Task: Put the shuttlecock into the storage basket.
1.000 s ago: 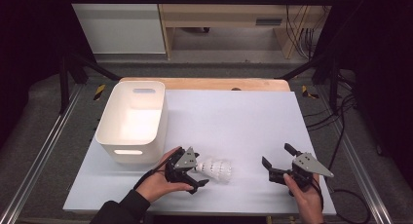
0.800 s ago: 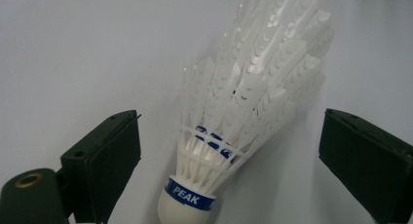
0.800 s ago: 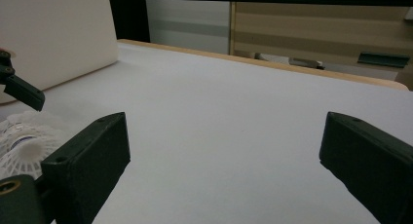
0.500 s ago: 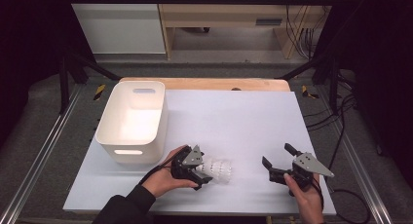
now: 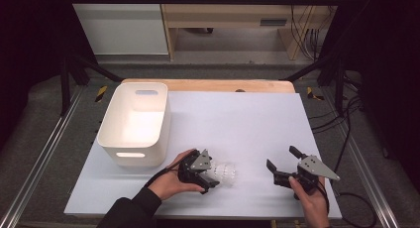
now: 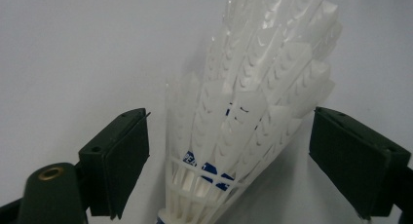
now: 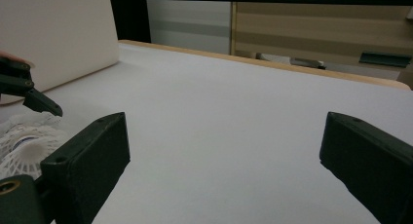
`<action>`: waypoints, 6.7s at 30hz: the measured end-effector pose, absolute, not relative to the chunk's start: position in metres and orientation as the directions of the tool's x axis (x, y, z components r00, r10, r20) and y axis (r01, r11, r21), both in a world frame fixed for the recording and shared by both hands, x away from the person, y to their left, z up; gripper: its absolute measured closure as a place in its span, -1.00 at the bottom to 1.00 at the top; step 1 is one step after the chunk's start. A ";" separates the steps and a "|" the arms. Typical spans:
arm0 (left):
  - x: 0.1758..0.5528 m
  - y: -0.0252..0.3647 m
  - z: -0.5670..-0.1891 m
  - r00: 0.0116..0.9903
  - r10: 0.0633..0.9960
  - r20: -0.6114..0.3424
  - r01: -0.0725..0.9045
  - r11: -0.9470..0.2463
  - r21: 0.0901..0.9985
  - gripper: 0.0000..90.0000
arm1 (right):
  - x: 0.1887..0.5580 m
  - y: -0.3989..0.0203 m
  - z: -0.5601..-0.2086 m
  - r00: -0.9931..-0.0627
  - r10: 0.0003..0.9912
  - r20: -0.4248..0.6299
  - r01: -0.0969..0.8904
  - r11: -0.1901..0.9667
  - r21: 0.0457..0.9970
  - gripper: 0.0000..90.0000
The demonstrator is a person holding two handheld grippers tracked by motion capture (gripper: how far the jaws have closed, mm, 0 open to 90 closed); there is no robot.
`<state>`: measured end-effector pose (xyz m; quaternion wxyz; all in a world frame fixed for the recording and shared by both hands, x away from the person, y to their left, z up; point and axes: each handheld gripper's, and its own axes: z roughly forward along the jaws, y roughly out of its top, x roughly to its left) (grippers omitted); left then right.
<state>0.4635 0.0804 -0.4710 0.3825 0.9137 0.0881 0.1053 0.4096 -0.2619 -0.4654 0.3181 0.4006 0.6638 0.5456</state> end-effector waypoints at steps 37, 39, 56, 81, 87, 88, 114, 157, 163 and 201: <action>0.461 0.065 -0.472 0.961 0.222 0.162 0.040 -0.698 0.715 -0.45 | 0.410 -0.260 -0.466 -0.483 0.875 0.021 0.192 0.082 0.978 -0.90; 0.461 0.065 -0.472 0.961 0.224 0.164 0.041 -0.698 0.715 -0.40 | 0.410 -0.260 -0.466 -0.483 0.875 0.021 0.192 0.082 0.978 -0.90; 0.460 0.062 -0.473 0.952 0.229 0.205 0.019 -0.710 0.704 0.21 | 0.410 -0.260 -0.466 -0.483 0.875 0.018 0.192 0.086 0.978 -0.90; 0.460 0.063 -0.468 0.945 0.239 0.222 0.012 -0.705 0.709 0.42 | 0.410 -0.260 -0.466 -0.485 0.874 0.033 0.193 0.070 0.979 -0.90; 0.458 0.065 -0.462 0.944 0.251 0.215 0.016 -0.685 0.729 0.42 | 0.410 -0.260 -0.466 -0.484 0.874 0.032 0.193 0.072 0.979 -0.90; 0.457 0.066 -0.461 0.942 0.260 0.212 0.020 -0.676 0.736 0.42 | 0.410 -0.260 -0.466 -0.484 0.875 0.031 0.193 0.072 0.979 -0.90; 0.459 0.108 -0.322 0.867 0.461 0.189 0.017 -0.406 0.914 0.42 | 0.409 -0.261 -0.465 -0.483 0.875 0.030 0.190 0.071 0.979 -0.91; 0.551 0.238 -0.290 0.637 0.769 0.051 0.159 -0.196 0.967 0.42 | 0.408 -0.260 -0.464 -0.482 0.876 0.026 0.181 0.071 0.981 -0.90; 0.566 0.246 -0.297 0.605 0.796 0.005 0.182 -0.145 0.972 0.42 | 0.408 -0.261 -0.464 -0.481 0.876 0.025 0.180 0.070 0.981 -0.90; 0.606 0.256 -0.348 0.539 0.834 -0.114 0.276 -0.047 0.960 0.42 | 0.408 -0.263 -0.464 -0.484 0.875 0.032 0.173 0.060 0.983 -0.90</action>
